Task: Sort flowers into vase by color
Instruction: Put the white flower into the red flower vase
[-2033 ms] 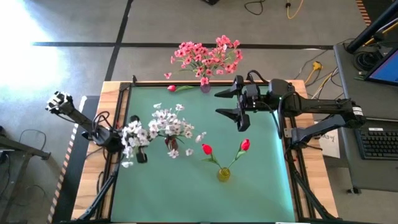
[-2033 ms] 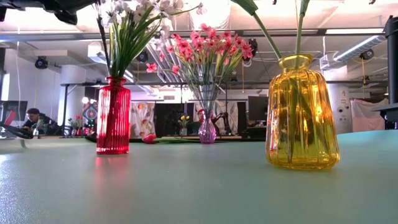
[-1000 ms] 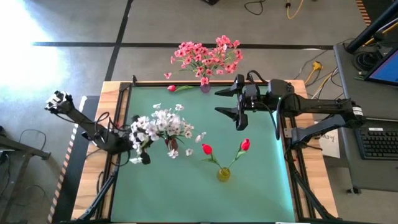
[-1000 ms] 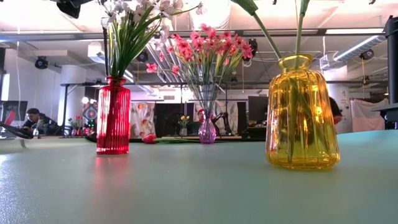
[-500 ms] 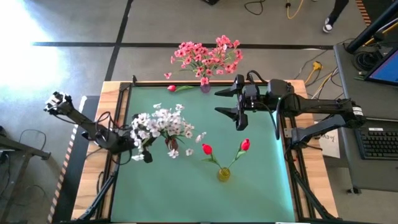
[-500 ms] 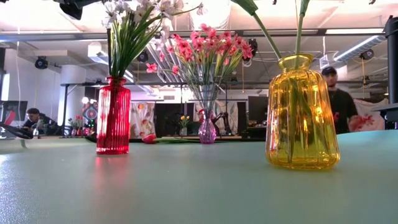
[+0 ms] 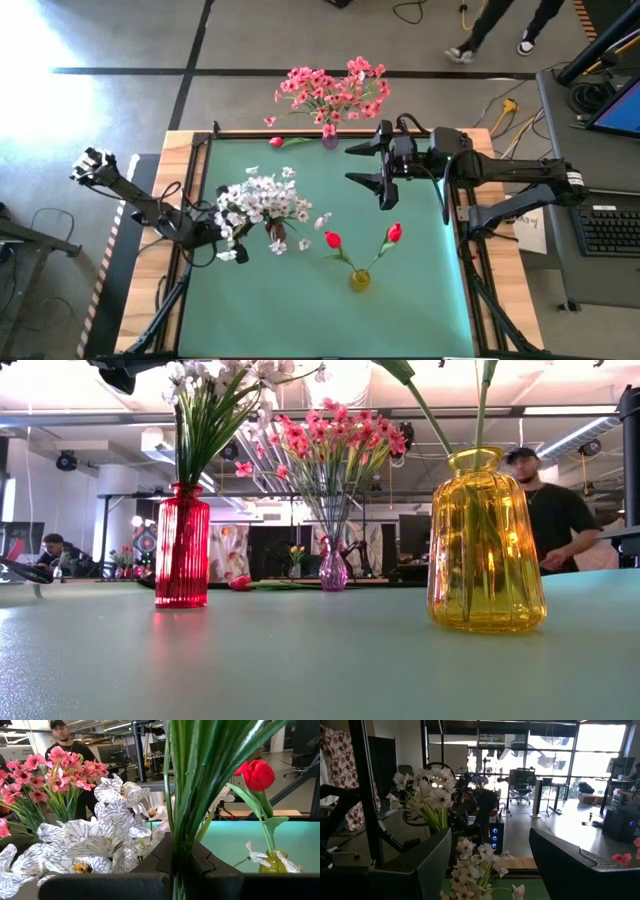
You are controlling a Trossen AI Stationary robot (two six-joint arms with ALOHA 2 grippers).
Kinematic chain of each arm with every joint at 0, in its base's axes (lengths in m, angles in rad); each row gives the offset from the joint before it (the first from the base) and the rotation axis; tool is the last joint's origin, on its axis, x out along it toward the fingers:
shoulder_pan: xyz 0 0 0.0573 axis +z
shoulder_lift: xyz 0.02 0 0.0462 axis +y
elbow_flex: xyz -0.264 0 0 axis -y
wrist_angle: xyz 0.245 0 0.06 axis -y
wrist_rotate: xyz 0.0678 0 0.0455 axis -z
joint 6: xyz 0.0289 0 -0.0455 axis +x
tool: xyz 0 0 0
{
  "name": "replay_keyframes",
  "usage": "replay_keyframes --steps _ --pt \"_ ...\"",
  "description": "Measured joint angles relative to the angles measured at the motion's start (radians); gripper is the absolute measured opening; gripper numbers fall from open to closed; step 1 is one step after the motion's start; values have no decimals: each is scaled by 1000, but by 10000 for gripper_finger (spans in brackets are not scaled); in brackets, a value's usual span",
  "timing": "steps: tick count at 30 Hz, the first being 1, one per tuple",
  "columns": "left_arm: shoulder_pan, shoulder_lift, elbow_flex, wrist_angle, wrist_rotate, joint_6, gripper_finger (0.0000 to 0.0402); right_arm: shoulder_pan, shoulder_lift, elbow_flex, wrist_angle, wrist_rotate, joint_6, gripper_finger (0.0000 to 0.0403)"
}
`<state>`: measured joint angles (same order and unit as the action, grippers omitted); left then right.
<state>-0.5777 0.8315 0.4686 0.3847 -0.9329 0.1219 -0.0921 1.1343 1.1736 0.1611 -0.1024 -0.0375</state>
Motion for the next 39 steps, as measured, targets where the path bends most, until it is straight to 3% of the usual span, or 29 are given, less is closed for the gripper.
replay_keyframes --steps 39 --pt "0 1 -74 -3 -53 -91 0 0 0 0 0 0 3 263"
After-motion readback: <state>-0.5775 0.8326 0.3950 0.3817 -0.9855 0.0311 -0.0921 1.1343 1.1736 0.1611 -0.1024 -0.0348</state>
